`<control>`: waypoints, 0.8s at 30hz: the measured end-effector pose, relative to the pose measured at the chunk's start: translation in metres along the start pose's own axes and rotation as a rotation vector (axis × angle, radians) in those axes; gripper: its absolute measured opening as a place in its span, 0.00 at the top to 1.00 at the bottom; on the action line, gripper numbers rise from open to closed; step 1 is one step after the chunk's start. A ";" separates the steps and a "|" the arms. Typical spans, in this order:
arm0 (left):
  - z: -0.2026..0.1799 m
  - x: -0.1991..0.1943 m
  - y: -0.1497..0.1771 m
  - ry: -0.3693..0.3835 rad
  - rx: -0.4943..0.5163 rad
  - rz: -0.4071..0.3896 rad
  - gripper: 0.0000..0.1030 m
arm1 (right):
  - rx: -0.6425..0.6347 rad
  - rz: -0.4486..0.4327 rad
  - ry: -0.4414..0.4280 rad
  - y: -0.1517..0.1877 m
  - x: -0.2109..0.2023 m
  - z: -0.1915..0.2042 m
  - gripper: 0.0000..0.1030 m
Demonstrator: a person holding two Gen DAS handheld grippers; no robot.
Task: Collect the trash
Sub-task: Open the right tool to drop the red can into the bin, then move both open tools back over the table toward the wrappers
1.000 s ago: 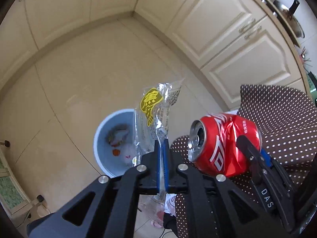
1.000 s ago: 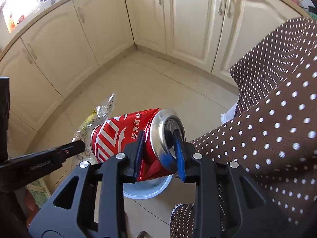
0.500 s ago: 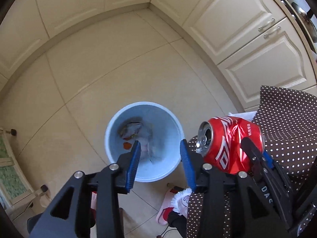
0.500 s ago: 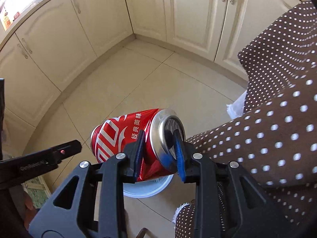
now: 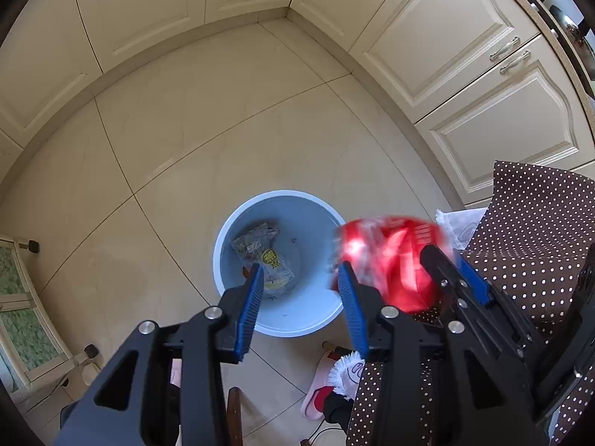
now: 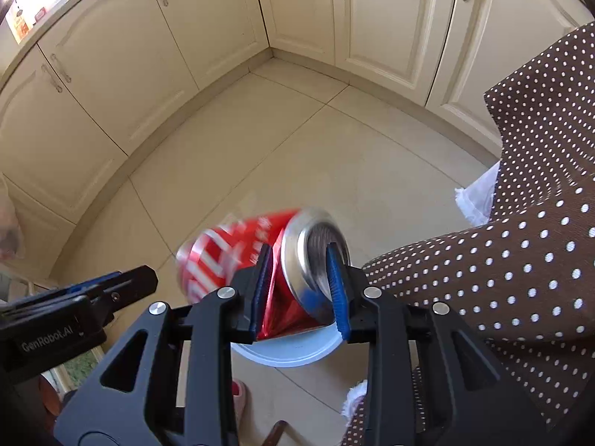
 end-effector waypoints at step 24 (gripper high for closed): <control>-0.086 -0.134 0.032 0.068 0.197 -0.223 0.60 | 0.064 -0.276 -0.002 -0.009 -0.173 -0.035 0.70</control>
Point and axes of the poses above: each gripper's, at about its wrist camera, not at the fingertips, and x roughly the way its jaws point, z to its left, y to its underside, the point moved 1 cm from there along x, roughly the way its jaws point, and after that the axes turned 10 degrees about y, right-handed, at the moved point
